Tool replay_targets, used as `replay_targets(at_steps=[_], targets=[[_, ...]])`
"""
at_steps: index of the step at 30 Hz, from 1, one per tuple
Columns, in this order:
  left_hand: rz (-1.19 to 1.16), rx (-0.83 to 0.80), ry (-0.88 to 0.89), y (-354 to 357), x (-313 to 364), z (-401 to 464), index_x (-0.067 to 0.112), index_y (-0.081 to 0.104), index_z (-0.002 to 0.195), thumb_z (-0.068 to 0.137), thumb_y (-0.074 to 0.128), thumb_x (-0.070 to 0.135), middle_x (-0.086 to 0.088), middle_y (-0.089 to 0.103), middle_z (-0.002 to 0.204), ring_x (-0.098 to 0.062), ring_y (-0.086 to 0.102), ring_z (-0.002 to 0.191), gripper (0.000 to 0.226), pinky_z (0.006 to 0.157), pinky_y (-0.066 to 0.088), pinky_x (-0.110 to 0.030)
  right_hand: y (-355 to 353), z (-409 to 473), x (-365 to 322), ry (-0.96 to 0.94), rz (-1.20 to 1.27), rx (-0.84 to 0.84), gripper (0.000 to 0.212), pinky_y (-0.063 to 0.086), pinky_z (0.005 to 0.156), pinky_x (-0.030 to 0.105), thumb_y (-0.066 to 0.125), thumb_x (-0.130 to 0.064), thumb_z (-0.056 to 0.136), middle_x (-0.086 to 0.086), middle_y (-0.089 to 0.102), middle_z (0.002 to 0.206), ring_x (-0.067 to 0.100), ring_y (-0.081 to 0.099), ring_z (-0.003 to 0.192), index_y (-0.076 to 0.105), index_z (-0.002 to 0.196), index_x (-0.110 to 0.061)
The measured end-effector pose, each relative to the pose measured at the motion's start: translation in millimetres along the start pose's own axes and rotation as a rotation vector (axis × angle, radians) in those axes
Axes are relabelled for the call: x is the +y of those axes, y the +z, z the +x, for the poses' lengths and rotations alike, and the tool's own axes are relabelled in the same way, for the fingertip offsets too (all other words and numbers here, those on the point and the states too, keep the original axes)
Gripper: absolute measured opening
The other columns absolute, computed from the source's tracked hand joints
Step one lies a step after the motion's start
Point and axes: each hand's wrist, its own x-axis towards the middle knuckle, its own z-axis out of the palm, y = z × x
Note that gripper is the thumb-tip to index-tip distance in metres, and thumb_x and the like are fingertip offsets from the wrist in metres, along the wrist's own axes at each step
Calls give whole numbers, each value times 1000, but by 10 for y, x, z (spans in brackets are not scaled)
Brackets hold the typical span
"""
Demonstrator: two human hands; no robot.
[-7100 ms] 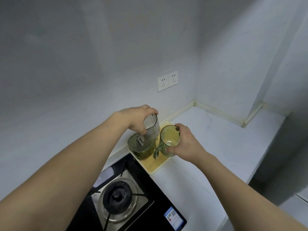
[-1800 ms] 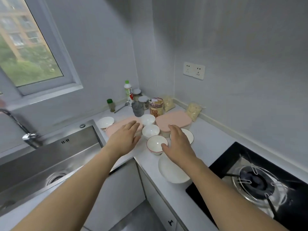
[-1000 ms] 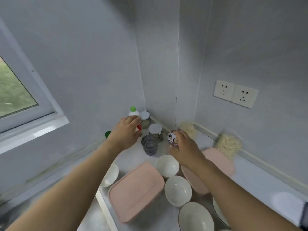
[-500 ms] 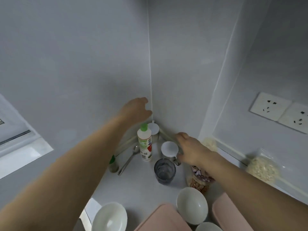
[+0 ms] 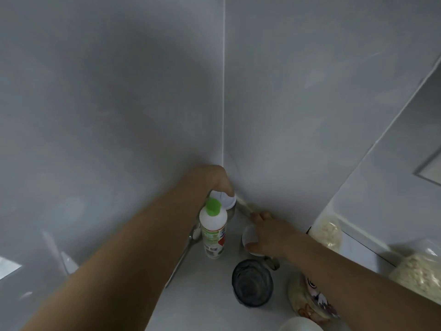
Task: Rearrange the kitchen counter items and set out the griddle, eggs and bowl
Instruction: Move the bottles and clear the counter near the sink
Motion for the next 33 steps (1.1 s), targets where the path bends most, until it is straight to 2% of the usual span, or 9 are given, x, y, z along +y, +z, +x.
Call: replay_targets(at_steps=[3, 7, 9, 12, 14, 18, 22, 25, 33], targets=[[4, -36, 12, 109, -46, 163, 6, 60, 119, 81, 72, 49, -8, 61, 116, -23, 54, 91, 59, 75, 42, -29, 107, 104, -65, 62, 72, -28, 93, 43, 95, 36, 58, -60, 78, 7, 32, 144, 26, 44, 125, 17, 149, -17], [-10, -39, 72, 288, -143, 269, 8, 63, 118, 76, 74, 55, -6, 63, 116, -24, 60, 98, 64, 75, 42, -26, 204, 163, -108, 101, 90, -24, 86, 44, 98, 40, 59, -53, 76, 8, 36, 143, 25, 43, 126, 25, 145, -16], [-37, -29, 89, 376, -209, 309, 11, 64, 109, 72, 77, 55, -1, 64, 106, -20, 58, 88, 58, 69, 39, -23, 229, 186, -118, 129, 90, -24, 87, 43, 99, 39, 62, -49, 77, 8, 34, 144, 25, 42, 127, 23, 146, -15], [-64, 17, 115, 468, -278, 384, 17, 60, 79, 70, 79, 53, 2, 59, 81, -15, 52, 70, 42, 52, 35, -23, 232, 206, -128, 148, 63, -12, 87, 43, 96, 35, 65, -44, 78, 10, 34, 142, 26, 44, 125, 21, 147, -13], [-71, 32, 127, 508, -305, 447, 18, 60, 72, 67, 80, 54, 4, 57, 70, -14, 53, 64, 42, 49, 36, -21, 224, 217, -143, 157, 62, -16, 86, 43, 95, 34, 67, -42, 78, 10, 36, 141, 26, 45, 124, 22, 146, -12], [-31, 54, 158, 615, -335, 573, 13, 67, 70, 56, 78, 61, -3, 67, 73, -21, 66, 72, 51, 59, 51, -29, 230, 248, -160, 153, 93, -24, 84, 42, 95, 31, 68, -39, 77, 9, 37, 140, 25, 45, 124, 25, 144, -11], [-24, 109, 195, 660, -376, 603, 16, 59, 73, 49, 77, 66, 1, 62, 72, -15, 59, 63, 59, 48, 40, -23, 203, 276, -133, 142, 119, -34, 84, 40, 90, 27, 70, -42, 74, 9, 39, 137, 23, 45, 122, 30, 141, -11], [-35, 92, 187, 637, -380, 609, 13, 55, 76, 48, 78, 65, 5, 58, 70, -12, 55, 61, 63, 49, 36, -22, 186, 283, -105, 148, 158, -35, 82, 39, 81, 26, 72, -45, 70, 7, 41, 132, 22, 47, 117, 35, 135, -12], [-29, 89, 177, 703, -452, 713, 21, 53, 65, 40, 71, 57, 7, 60, 70, -17, 64, 69, 48, 62, 53, -25, 167, 267, -85, 148, 177, -22, 78, 39, 81, 24, 73, -45, 71, 7, 43, 130, 22, 47, 117, 37, 132, -12]])
